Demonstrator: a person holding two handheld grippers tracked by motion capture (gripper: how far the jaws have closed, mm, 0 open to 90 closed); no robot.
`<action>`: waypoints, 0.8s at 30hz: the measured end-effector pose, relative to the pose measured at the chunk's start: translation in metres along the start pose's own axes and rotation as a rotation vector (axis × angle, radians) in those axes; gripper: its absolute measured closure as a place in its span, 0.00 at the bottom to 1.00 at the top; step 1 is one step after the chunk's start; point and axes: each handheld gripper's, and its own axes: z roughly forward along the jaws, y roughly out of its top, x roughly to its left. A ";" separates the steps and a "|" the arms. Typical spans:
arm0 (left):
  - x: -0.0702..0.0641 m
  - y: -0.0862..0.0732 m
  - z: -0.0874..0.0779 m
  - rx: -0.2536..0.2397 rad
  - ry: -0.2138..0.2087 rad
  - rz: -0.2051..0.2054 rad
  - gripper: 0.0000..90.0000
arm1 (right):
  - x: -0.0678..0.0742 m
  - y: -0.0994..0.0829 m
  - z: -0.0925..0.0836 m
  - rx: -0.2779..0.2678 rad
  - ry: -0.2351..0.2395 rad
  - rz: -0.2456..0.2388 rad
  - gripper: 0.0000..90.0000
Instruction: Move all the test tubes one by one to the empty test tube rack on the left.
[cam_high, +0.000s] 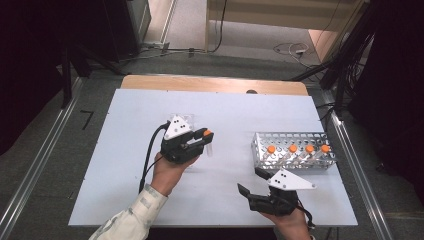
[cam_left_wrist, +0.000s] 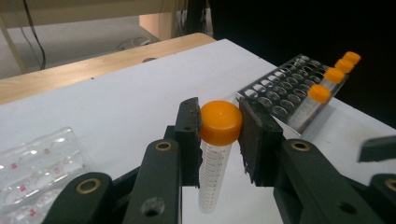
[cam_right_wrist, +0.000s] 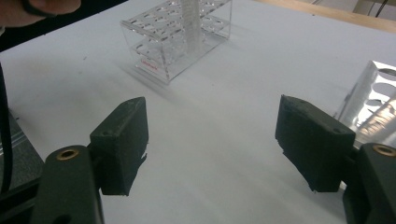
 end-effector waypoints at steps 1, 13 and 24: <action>0.002 0.002 0.002 0.003 0.005 -0.005 0.78 | -0.001 -0.002 -0.003 -0.001 -0.002 0.002 0.27; 0.026 0.010 0.020 -0.007 0.044 -0.056 0.79 | -0.014 -0.016 -0.019 -0.008 -0.034 0.039 0.27; 0.054 0.017 0.019 -0.044 0.099 -0.111 0.79 | -0.017 -0.018 -0.017 0.002 -0.037 0.048 0.28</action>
